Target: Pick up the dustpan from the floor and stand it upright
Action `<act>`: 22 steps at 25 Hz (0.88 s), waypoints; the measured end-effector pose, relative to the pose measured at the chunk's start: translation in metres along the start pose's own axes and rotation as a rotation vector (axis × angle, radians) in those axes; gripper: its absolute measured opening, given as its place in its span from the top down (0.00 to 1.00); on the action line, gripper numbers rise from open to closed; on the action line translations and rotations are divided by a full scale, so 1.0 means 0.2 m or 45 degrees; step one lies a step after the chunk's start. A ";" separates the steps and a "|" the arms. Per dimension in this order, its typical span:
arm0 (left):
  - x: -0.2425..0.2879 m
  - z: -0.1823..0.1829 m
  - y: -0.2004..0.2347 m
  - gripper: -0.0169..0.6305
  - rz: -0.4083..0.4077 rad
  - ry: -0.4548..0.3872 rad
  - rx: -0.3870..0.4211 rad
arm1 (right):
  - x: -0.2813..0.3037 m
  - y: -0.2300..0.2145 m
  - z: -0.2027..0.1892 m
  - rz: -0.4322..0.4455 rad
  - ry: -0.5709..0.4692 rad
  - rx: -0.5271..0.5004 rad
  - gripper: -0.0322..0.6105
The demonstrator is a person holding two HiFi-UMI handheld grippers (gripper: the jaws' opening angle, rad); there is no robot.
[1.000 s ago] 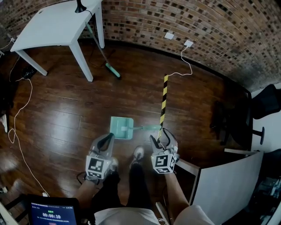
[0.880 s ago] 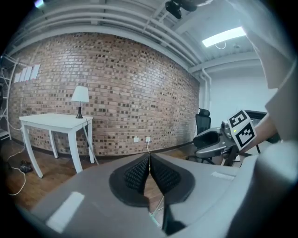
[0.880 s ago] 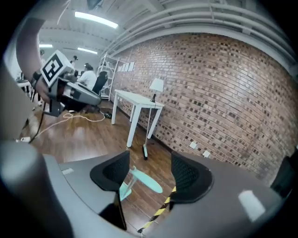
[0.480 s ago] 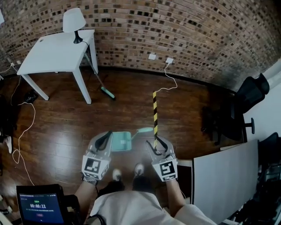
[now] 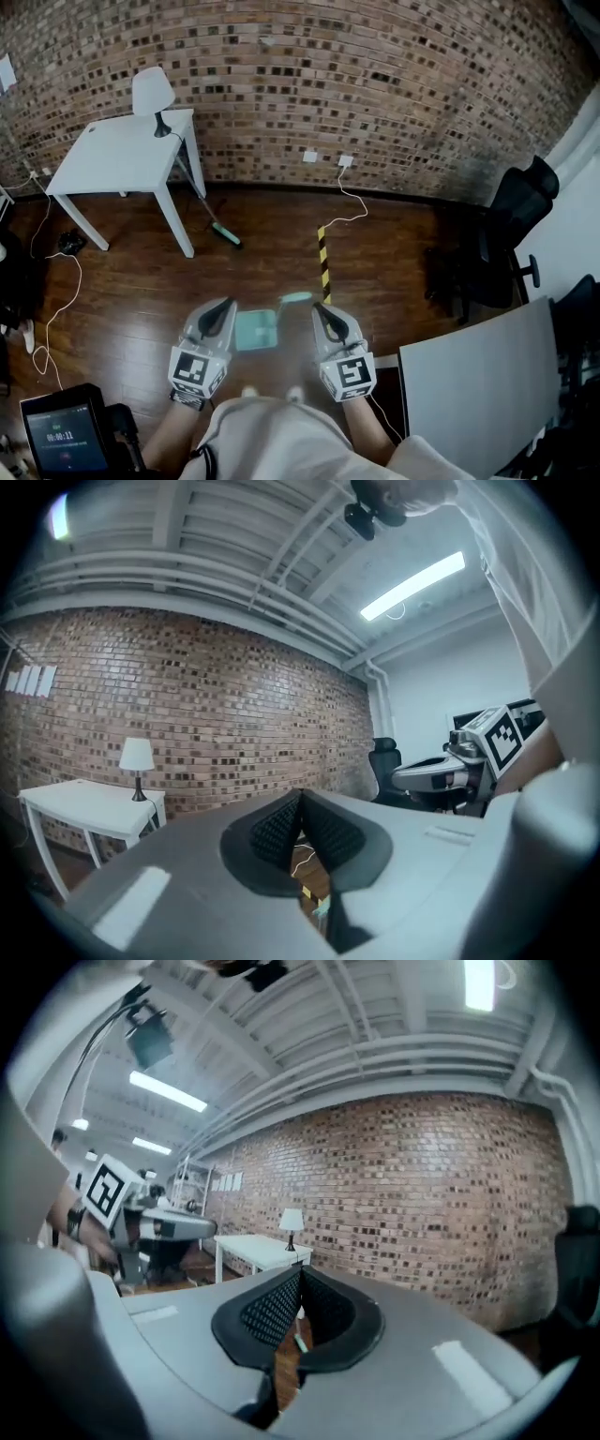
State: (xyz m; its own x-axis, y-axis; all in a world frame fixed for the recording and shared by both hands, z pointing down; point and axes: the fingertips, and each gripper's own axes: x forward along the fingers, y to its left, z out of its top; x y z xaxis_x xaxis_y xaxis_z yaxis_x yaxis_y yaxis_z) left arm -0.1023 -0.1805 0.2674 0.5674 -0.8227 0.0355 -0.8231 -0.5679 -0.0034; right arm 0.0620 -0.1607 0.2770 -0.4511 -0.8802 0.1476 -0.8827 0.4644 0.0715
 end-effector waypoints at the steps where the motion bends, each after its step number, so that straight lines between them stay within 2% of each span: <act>1: 0.01 0.02 -0.03 0.97 -0.003 -0.007 -0.008 | -0.02 -0.01 0.01 0.007 -0.014 0.091 0.93; 3: 0.03 0.05 -0.06 0.97 0.006 -0.020 -0.019 | -0.04 -0.03 0.03 0.006 -0.034 0.179 0.93; 8: 0.04 0.07 -0.09 0.97 0.037 -0.035 -0.014 | -0.10 -0.11 0.04 -0.046 -0.066 0.207 0.93; 15: 0.02 0.07 -0.06 0.97 0.064 -0.027 -0.024 | -0.14 -0.23 0.04 -0.116 -0.063 0.208 0.93; 22: -0.12 0.06 -0.03 0.97 0.053 -0.015 -0.061 | -0.20 -0.13 0.10 -0.149 -0.069 0.174 0.93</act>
State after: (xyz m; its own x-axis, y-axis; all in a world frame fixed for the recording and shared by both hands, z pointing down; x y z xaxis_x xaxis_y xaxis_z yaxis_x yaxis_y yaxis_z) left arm -0.1115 -0.1575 0.2548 0.5325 -0.8461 0.0245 -0.8461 -0.5312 0.0435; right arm 0.0995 -0.1395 0.2504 -0.3474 -0.9332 0.0922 -0.9376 0.3440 -0.0503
